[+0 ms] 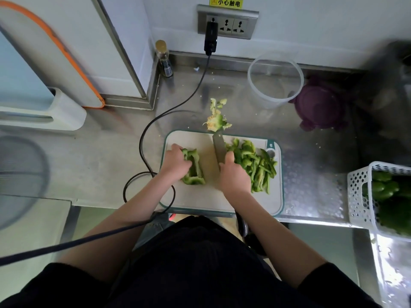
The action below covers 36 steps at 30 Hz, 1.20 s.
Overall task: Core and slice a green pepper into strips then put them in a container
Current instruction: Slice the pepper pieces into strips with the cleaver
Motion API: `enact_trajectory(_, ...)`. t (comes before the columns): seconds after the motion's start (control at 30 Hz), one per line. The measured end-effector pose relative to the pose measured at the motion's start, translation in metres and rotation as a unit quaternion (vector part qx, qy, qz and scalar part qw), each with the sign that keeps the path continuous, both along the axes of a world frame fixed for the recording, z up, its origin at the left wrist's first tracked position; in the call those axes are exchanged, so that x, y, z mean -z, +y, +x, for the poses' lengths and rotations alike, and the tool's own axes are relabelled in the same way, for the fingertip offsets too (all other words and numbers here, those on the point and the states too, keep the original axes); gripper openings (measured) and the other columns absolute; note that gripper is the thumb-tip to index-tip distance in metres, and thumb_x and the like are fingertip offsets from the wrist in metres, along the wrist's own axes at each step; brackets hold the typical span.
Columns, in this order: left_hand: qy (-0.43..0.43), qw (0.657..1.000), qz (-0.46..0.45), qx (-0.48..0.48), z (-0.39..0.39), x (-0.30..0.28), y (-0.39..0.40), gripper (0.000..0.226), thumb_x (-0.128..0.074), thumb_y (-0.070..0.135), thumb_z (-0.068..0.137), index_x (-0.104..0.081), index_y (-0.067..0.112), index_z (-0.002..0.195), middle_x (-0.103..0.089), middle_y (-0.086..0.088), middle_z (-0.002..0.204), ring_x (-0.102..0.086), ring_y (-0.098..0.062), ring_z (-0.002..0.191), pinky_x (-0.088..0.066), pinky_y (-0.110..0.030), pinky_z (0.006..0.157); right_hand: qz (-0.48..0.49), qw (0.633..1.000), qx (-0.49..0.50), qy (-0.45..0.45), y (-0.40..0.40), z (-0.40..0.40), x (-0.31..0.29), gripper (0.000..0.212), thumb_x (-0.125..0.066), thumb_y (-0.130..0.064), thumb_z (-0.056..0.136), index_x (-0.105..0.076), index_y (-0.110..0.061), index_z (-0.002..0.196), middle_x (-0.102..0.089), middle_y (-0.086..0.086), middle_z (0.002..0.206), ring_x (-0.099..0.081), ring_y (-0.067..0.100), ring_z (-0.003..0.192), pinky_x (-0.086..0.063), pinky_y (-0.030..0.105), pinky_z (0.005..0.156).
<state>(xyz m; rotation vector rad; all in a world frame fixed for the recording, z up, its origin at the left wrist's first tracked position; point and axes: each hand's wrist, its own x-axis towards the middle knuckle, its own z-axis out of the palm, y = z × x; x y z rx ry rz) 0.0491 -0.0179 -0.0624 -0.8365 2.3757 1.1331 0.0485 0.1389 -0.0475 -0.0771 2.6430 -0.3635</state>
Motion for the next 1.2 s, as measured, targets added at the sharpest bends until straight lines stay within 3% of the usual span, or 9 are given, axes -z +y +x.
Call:
enact_trajectory(0.13, 0.006, 1.000, -0.019, 0.016, 0.003, -0.001, 0.010, 0.043, -0.059, 0.010, 0.086, -0.040, 0.010, 0.124, -0.042, -0.012, 0.115, -0.047, -0.019, 0.081, -0.040, -0.026, 0.063, -0.066, 0.998, 0.021, 0.012, -0.002, 0.002, -0.011, 0.022, -0.032, -0.024, 0.103, -0.034, -0.009, 0.117, -0.059, 0.012, 0.079, -0.061, 0.035, 0.073, -0.047, 0.039, 0.058)
enact_trajectory(0.27, 0.016, 1.000, -0.021, -0.010, 0.005, 0.001, 0.014, 0.038, -0.055, 0.007, 0.089, -0.039, 0.007, 0.123, -0.039, -0.015, 0.120, -0.039, -0.011, 0.065, -0.033, -0.020, 0.052, -0.062, 0.998, -0.005, -0.003, -0.014, 0.011, -0.011, 0.034, -0.030, -0.026, 0.103, -0.027, -0.009, 0.133, -0.061, 0.011, 0.080, -0.061, 0.033, 0.073, -0.044, 0.036, 0.057)
enact_trajectory(0.43, 0.018, 0.999, -0.034, 0.014, 0.003, -0.001, 0.012, 0.038, -0.056, 0.005, 0.087, -0.040, 0.005, 0.122, -0.037, -0.016, 0.122, -0.043, -0.016, 0.069, -0.040, -0.027, 0.068, -0.071, 0.997, -0.008, 0.001, -0.018, 0.016, -0.008, 0.026, -0.032, -0.026, 0.103, -0.033, -0.008, 0.122, -0.043, -0.002, 0.062, -0.050, 0.026, 0.059, -0.037, 0.032, 0.051)
enact_trajectory(0.57, 0.013, 0.998, -0.051, 0.041, 0.002, 0.000, 0.014, 0.037, -0.055, 0.005, 0.088, -0.039, 0.003, 0.121, -0.036, -0.017, 0.123, -0.054, -0.030, 0.082, -0.051, -0.041, 0.080, -0.076, 0.997, 0.008, 0.010, -0.016, 0.016, -0.008, 0.024, -0.032, -0.026, 0.103, -0.033, -0.008, 0.119, -0.048, 0.002, 0.066, -0.050, 0.027, 0.058, -0.034, 0.030, 0.047)
enact_trajectory(0.73, 0.011, 0.997, -0.059, 0.043, 0.001, 0.000, 0.017, 0.034, -0.054, 0.006, 0.088, -0.039, 0.005, 0.118, -0.036, -0.016, 0.120, -0.056, -0.031, 0.080, -0.052, -0.043, 0.077, -0.081, 0.997, 0.002, -0.007, -0.023, 0.014, -0.002, 0.017, -0.031, -0.025, 0.103, -0.034, -0.009, 0.108, -0.051, 0.004, 0.067, -0.055, 0.029, 0.060, -0.045, 0.035, 0.051)
enact_trajectory(0.9, 0.007, 0.998, -0.056, 0.038, -0.001, 0.001, 0.018, 0.032, -0.051, 0.004, 0.089, -0.038, 0.003, 0.118, -0.035, -0.016, 0.120, -0.051, -0.028, 0.073, -0.051, -0.041, 0.073, -0.086, 0.996, -0.011, -0.004, -0.022, 0.017, 0.003, 0.020, -0.032, -0.023, 0.103, -0.035, -0.006, 0.113, -0.042, -0.002, 0.059, -0.048, 0.025, 0.053, -0.035, 0.029, 0.044)
enact_trajectory(1.03, 0.002, 0.998, -0.052, 0.028, -0.002, 0.003, 0.017, 0.034, -0.052, 0.003, 0.088, -0.038, 0.002, 0.119, -0.035, -0.016, 0.121, -0.049, -0.024, 0.070, -0.050, -0.037, 0.071, -0.068, 0.997, -0.030, 0.007, -0.023, 0.019, 0.003, 0.022, -0.031, -0.025, 0.103, -0.034, -0.007, 0.115, -0.042, -0.001, 0.059, -0.053, 0.028, 0.056, -0.048, 0.038, 0.053)
enact_trajectory(1.2, -0.001, 0.998, -0.050, 0.024, -0.001, 0.005, 0.017, 0.034, -0.054, 0.003, 0.088, -0.038, 0.003, 0.117, -0.036, -0.016, 0.120, -0.051, -0.026, 0.070, -0.052, -0.038, 0.069, -0.064, 0.997, -0.034, 0.016, -0.024, 0.020, 0.000, 0.021, -0.030, -0.025, 0.103, -0.034, -0.008, 0.113, -0.049, 0.004, 0.062, -0.062, 0.034, 0.062, -0.052, 0.041, 0.055)
